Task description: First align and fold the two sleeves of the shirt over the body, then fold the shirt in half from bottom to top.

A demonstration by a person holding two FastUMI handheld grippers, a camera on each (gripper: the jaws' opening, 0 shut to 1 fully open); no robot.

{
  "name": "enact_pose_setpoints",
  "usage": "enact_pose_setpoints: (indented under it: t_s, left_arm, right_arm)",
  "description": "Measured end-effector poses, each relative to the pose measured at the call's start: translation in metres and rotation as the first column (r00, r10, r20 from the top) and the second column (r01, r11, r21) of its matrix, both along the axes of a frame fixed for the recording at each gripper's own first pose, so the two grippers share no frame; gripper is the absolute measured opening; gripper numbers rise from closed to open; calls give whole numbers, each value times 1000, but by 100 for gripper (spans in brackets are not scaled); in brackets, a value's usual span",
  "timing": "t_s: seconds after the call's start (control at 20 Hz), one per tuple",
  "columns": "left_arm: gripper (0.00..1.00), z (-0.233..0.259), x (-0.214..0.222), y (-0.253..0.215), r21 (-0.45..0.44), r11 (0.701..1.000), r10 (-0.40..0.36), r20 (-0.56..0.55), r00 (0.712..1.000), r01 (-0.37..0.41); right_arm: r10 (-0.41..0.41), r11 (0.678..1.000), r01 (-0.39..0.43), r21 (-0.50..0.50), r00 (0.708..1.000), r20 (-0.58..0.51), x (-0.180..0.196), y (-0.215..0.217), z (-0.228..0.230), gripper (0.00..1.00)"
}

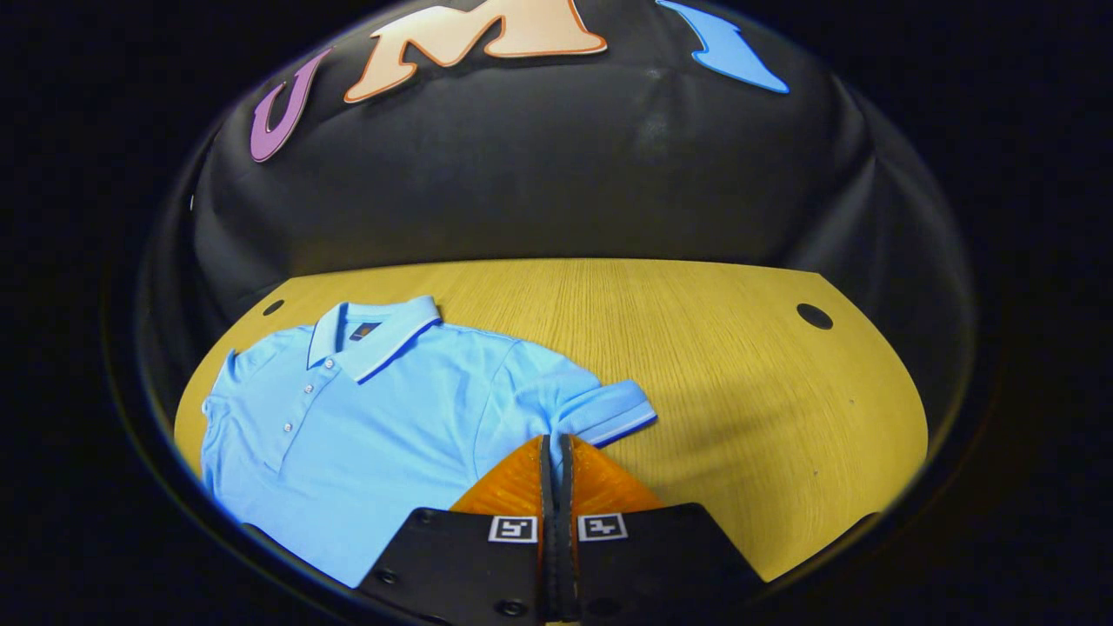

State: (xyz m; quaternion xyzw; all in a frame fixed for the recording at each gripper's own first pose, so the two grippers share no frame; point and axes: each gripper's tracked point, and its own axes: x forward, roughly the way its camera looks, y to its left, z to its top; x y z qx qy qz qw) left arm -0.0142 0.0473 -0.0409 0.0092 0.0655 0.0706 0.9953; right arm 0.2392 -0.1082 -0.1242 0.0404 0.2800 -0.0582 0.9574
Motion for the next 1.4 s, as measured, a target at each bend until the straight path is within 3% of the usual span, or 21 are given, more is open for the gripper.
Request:
enact_pose_setpoints:
  t_s: [0.5, 0.65, 0.8, 1.05, 1.15, 1.2, 1.35, 1.4]
  left_arm:
    - [95, 11, 3, -12, 5, 999, -41, 16, 999, 41]
    - [95, 12, 5, -11, 0, 999, -39, 18, 999, 39]
    - [95, 6, 3, -9, -11, 999, -40, 2, 999, 40]
    - [95, 9, 1, 3, 3, 1000, -14, 4, 1000, 14]
    - [95, 14, 2, 7, 16, 1000, -24, -1, 1000, 24]
    - [95, 18, 5, 11, 18, 1000, -22, -12, 1000, 22]
    - [95, 35, 21, 24, 25, 1000, -4, -8, 1000, 4]
    - [95, 38, 27, 27, 37, 999, -2, -12, 1000, 2]
  right_arm:
    - [143, 977, -168, 131, 974, 175, 1, 99, 66, 2]
    - [199, 973, -213, 91, 969, 148, 3, 124, 55, 2]
    - [243, 955, -258, 145, 963, 116, 1, 160, 36, 1]
    - [327, 934, -333, 129, 943, 66, -6, 197, 10, 3]
    - [358, 918, -365, 157, 931, 71, -13, 209, 14, 12]
    - [379, 907, -387, 164, 922, 76, -20, 215, 19, 24]
    - [427, 890, -441, 116, 895, 132, -42, 216, 50, 87]
    - [434, 887, -452, 99, 886, 162, -51, 214, 63, 94]
